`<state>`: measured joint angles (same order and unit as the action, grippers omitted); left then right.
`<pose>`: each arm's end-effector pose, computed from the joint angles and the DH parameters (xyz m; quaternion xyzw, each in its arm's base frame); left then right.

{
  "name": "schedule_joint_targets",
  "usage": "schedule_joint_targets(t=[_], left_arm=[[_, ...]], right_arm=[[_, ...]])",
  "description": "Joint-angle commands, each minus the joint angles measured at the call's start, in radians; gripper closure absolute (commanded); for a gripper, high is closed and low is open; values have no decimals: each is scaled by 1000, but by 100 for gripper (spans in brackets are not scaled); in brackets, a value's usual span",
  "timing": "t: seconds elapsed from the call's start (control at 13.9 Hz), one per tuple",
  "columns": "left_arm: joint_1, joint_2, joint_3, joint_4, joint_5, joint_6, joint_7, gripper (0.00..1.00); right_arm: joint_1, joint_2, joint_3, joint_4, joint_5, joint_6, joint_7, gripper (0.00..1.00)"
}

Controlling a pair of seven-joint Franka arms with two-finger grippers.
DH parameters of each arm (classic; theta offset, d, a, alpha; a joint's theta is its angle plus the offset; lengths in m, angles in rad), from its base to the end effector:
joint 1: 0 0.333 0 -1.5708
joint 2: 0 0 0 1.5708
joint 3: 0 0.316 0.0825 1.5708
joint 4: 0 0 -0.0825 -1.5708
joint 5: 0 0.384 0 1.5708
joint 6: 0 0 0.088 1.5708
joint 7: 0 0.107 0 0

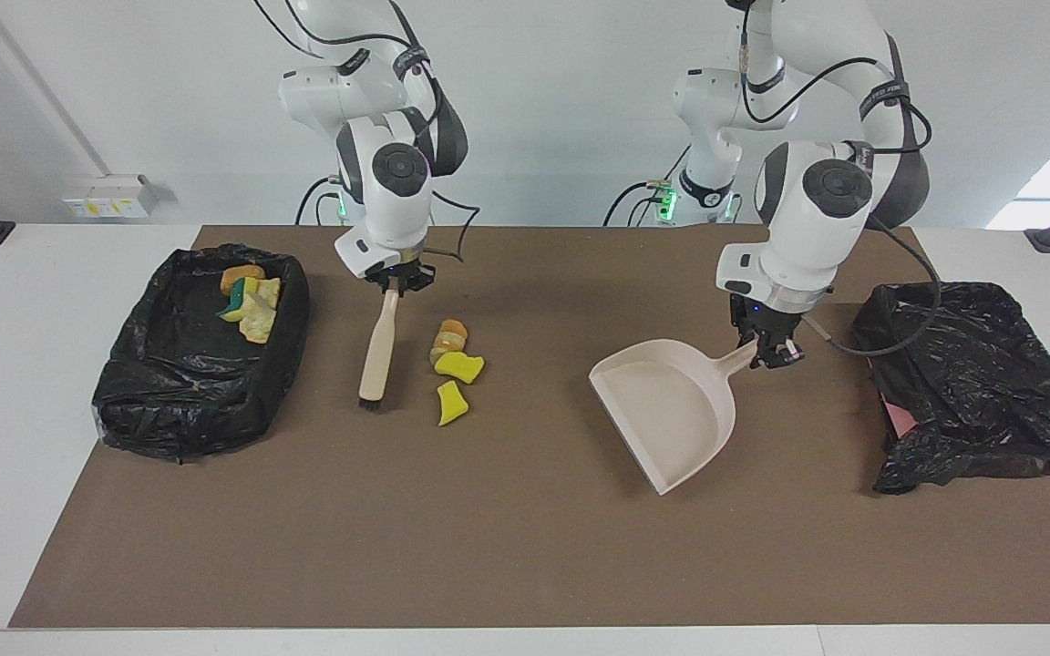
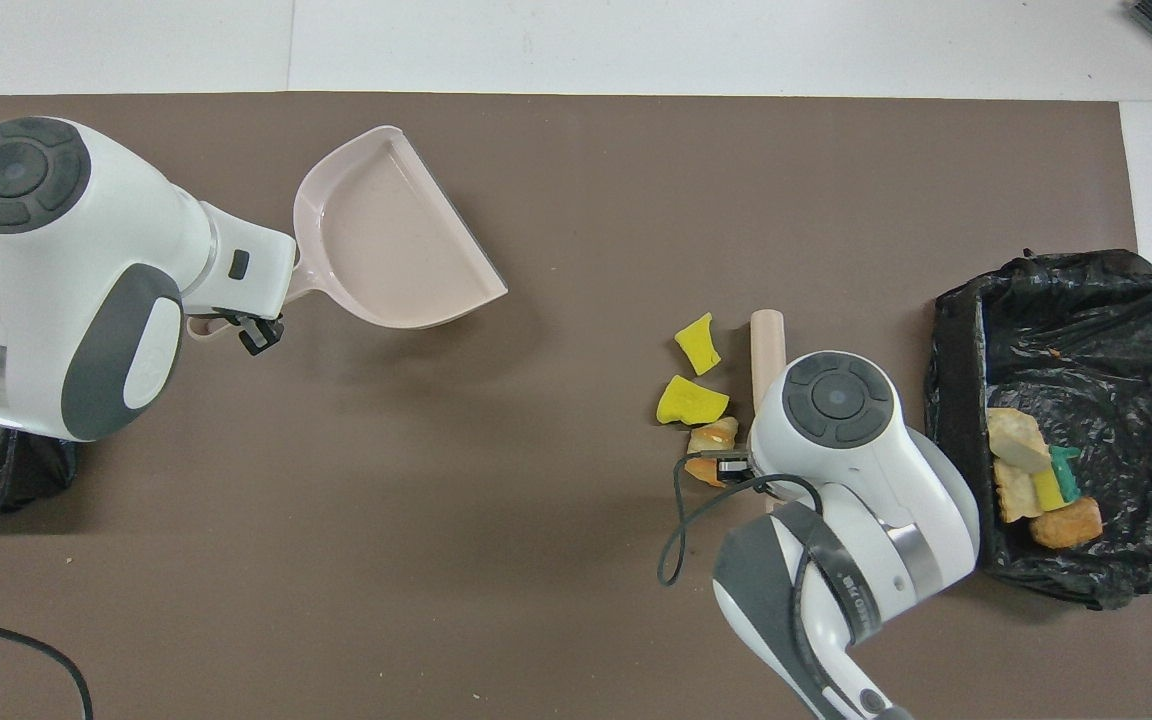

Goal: Sweep and dump trash in bin
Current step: 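Sweep the remaining sponge pieces toward the dustpan with the right gripper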

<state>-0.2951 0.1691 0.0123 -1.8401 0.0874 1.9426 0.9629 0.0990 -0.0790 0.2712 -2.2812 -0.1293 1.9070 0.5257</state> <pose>0.5758 -0.1615 0.4299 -0.8009 0.5965 0.0451 0.0277 0.4409 0.1615 0.3658 0.9854 -0.0485 -0.1046 0.1252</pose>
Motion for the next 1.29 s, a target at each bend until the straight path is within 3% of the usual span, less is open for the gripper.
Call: schedule_joint_targets(t=[0.0,0.43,0.57,0.86,1.08,1.22], left_arm=[[-61,-51,-2,-99,57,10,16,100],[-197,-49,-2,-162,58,84,45,100],[-263,-45,0,-206,72,126,37,100],[-277,-62,-5,-252,72,176,36,100],[-274,-74,-5,-281,72,223,34,100],[-268,-72,-5,-281,68,228,31,100]], right_arm=[[16,-21,13,-78,8,69,-10,100],[162,107,13,-46,183,288,-4,100],[209,136,13,11,285,291,-12,100],[295,156,13,64,558,359,-76,100],[288,79,0,101,563,238,-73,100],[208,30,-1,112,493,146,-82,100]])
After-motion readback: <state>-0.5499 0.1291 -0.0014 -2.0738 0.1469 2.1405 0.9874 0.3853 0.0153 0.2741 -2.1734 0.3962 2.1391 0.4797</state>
